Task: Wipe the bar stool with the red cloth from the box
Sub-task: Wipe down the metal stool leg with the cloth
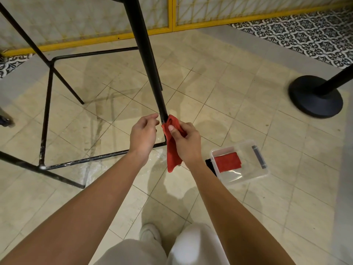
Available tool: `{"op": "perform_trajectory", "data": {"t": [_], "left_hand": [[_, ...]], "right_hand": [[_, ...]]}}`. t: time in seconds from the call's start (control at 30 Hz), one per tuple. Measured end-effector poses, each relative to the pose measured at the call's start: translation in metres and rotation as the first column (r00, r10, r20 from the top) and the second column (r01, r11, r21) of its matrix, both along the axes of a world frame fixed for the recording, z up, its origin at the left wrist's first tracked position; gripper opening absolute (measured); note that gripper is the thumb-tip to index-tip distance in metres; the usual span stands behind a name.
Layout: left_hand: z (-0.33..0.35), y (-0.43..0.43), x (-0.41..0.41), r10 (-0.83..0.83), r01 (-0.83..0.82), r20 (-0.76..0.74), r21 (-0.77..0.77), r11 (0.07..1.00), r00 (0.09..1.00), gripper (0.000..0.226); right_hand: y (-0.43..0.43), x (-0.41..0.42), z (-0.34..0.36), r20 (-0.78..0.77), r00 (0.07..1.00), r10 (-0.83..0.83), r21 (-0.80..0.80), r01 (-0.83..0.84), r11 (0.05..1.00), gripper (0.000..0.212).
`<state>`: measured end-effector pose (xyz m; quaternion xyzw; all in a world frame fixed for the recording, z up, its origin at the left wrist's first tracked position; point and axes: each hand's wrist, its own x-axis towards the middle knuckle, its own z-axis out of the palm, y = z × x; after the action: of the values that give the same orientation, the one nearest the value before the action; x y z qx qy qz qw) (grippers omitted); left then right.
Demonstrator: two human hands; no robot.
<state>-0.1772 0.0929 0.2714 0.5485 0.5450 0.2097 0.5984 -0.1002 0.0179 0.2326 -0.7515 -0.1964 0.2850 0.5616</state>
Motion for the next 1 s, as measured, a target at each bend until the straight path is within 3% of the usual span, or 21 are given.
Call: {"op": "perform_trajectory", "data": {"t": [0.23, 0.43, 0.57, 0.63, 0.8, 0.87, 0.93, 1.0], "left_hand": [[-0.007, 0.004, -0.006, -0.006, 0.006, -0.010, -0.018, 1.000, 1.000, 0.028], [-0.010, 0.008, -0.006, 0.010, -0.011, -0.008, -0.036, 0.999, 1.000, 0.028], [-0.012, 0.006, -0.009, -0.008, 0.007, -0.025, -0.026, 1.000, 1.000, 0.029], [-0.012, 0.004, -0.010, -0.005, 0.004, -0.028, -0.025, 1.000, 1.000, 0.029], [-0.005, -0.001, -0.003, 0.000, 0.000, -0.005, -0.020, 1.000, 1.000, 0.025], [-0.003, -0.007, -0.001, -0.007, 0.007, -0.004, -0.012, 1.000, 1.000, 0.020], [-0.002, -0.013, -0.002, -0.018, 0.018, -0.010, -0.004, 1.000, 1.000, 0.017], [0.000, -0.018, -0.004, -0.009, 0.009, -0.018, -0.019, 1.000, 1.000, 0.021]], "right_hand": [[-0.007, 0.008, -0.028, -0.107, 0.989, 0.103, -0.394, -0.137, 0.909, 0.031], [-0.006, 0.000, -0.035, -0.194, 0.981, -0.025, -0.176, -0.010, 0.984, 0.030], [-0.005, 0.000, -0.042, -0.161, 0.987, 0.007, -0.343, -0.063, 0.937, 0.034], [-0.005, 0.001, -0.038, -0.130, 0.991, 0.022, -0.354, -0.067, 0.933, 0.033], [0.000, 0.001, -0.008, -0.086, 0.996, 0.005, -0.023, -0.007, 1.000, 0.025], [0.002, -0.001, 0.002, -0.096, 0.995, -0.002, 0.026, 0.004, 1.000, 0.023], [0.003, -0.003, 0.006, -0.097, 0.995, 0.007, -0.026, -0.009, 1.000, 0.021], [0.002, -0.002, 0.009, -0.049, 0.998, 0.030, -0.175, -0.038, 0.984, 0.019]]}}
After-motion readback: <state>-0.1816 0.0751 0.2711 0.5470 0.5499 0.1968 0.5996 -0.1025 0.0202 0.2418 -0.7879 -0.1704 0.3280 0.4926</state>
